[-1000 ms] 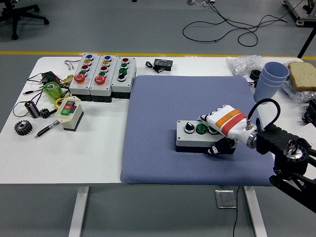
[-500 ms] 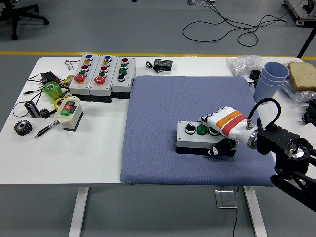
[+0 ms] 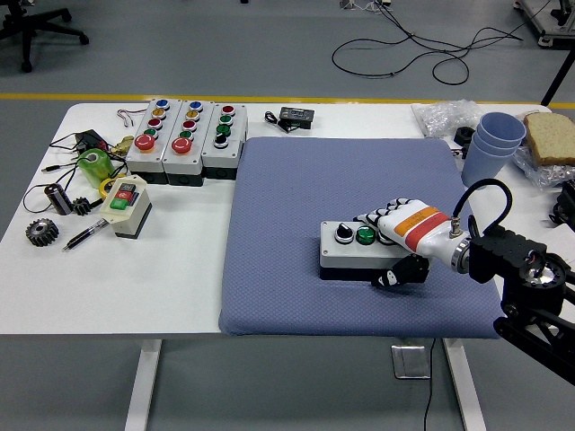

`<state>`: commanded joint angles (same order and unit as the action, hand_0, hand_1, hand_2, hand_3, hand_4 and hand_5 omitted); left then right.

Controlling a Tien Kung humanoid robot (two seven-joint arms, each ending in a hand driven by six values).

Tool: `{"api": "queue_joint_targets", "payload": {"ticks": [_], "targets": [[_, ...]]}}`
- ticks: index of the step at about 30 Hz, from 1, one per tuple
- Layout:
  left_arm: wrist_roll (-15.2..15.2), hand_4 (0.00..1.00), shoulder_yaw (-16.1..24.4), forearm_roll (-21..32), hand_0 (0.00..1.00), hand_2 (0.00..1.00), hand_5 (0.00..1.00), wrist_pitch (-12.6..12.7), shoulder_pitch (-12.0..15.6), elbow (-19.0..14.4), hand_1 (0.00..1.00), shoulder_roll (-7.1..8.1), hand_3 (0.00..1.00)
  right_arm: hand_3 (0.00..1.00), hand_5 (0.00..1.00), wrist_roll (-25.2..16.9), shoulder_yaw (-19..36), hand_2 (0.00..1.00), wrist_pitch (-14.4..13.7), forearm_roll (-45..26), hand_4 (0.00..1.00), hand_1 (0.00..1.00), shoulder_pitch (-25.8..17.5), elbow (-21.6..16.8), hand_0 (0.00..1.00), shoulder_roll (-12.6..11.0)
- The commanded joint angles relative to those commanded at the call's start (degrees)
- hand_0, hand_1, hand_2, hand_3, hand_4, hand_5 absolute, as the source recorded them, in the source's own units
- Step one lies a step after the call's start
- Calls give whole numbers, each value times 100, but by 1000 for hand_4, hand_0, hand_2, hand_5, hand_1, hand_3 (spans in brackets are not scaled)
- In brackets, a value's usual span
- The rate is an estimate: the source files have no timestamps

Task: Pick up the button,place it on the desk,press the button,press the button

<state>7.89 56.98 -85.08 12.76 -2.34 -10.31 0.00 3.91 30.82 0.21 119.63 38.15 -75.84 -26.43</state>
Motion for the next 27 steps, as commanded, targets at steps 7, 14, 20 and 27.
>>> {"api": "queue_joint_targets", "payload": {"ticks": [7,14,20,27], "targets": [[0,359,3,1,598,677,702,0,-5,0,636,0,548,998,505,-87,132,955,44,-268,998,871,-60,-98,944,-17],[2,359,5,-13,598,677,703,-4,-3,0,636,0,548,998,512,-174,429,957,3,-445,998,875,-170,-381,945,-57],[-2,359,14,-25,598,677,702,-2,2,0,636,0,548,996,525,-111,952,922,-280,-532,998,855,-508,-801,932,-215],[-6,359,4,-15,598,677,702,-5,8,0,636,0,548,842,495,-130,1562,707,-903,-333,998,564,-1010,-1220,741,-370]]}}
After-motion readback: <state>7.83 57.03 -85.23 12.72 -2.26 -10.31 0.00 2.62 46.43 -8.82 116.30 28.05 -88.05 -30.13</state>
